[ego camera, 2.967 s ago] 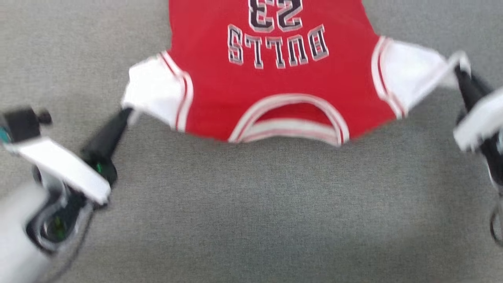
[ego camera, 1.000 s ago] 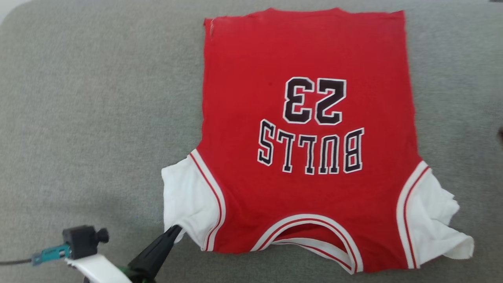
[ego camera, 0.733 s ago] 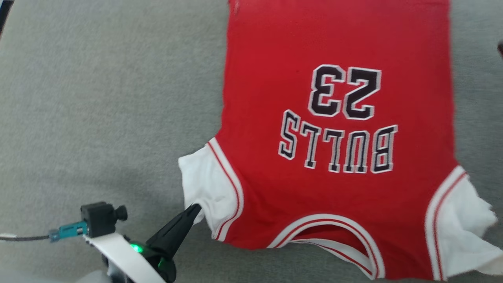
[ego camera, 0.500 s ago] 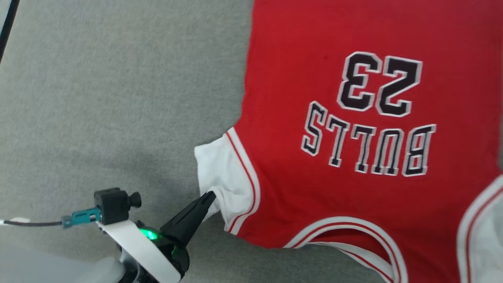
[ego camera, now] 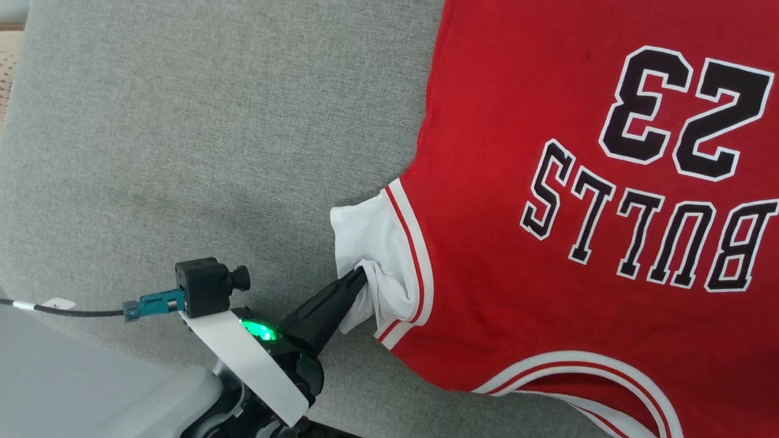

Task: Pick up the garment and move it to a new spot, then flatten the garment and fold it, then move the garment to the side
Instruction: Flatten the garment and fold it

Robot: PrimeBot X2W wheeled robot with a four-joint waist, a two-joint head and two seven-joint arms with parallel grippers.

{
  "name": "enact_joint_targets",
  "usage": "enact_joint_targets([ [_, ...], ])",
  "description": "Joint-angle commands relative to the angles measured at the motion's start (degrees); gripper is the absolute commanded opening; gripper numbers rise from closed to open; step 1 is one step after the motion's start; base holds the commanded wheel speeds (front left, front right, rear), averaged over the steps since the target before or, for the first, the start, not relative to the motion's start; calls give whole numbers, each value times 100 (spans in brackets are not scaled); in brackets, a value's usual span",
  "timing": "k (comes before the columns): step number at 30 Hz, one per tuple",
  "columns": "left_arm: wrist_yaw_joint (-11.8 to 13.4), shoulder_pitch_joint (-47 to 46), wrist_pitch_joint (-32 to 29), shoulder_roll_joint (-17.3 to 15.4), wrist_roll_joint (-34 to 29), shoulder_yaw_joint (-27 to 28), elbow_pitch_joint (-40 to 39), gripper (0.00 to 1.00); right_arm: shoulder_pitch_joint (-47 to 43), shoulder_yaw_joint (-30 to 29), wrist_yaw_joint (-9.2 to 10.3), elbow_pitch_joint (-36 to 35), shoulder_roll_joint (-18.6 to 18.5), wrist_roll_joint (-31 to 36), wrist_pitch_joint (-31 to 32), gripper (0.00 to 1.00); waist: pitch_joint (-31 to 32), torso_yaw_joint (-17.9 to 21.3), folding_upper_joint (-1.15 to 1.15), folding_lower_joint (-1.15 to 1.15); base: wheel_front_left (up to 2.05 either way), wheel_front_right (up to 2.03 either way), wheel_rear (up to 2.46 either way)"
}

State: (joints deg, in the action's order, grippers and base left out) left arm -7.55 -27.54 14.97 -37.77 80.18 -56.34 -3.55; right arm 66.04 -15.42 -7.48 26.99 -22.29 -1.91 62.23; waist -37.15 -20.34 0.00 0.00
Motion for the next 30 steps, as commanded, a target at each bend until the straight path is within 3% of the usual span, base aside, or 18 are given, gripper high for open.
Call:
enact_joint_targets([
  [1,13,-107,30,34,-38,-9,45,0,-169,31,-3,236,180,17,56,30,-4,9,0,0,0,0,0],
  [2,13,-121,30,45,-38,-5,51,0,-185,27,-3,261,213,34,34,0,21,25,0,0,0,0,0],
  [8,13,76,30,-9,-54,156,127,0,-271,152,-1,217,103,-145,-300,0,377,228,0,0,0,0,0],
  [14,13,404,30,-59,-75,396,197,0,-901,642,-1,-259,-203,-886,-378,0,895,506,0,0,0,0,0],
  [18,13,766,29,-119,-37,612,225,0,-1942,927,-1,-1059,-612,-1765,-145,0,1311,753,0,0,0,0,0],
  [23,13,1151,30,-209,-17,822,260,0,-3679,809,-1,-2187,-964,-2692,291,0,1711,1025,0,0,0,0,0],
  [30,13,1570,30,-275,13,1058,269,0,-6081,482,-1,-3664,-560,-3249,580,0,1979,1328,0,0,0,0,0],
])
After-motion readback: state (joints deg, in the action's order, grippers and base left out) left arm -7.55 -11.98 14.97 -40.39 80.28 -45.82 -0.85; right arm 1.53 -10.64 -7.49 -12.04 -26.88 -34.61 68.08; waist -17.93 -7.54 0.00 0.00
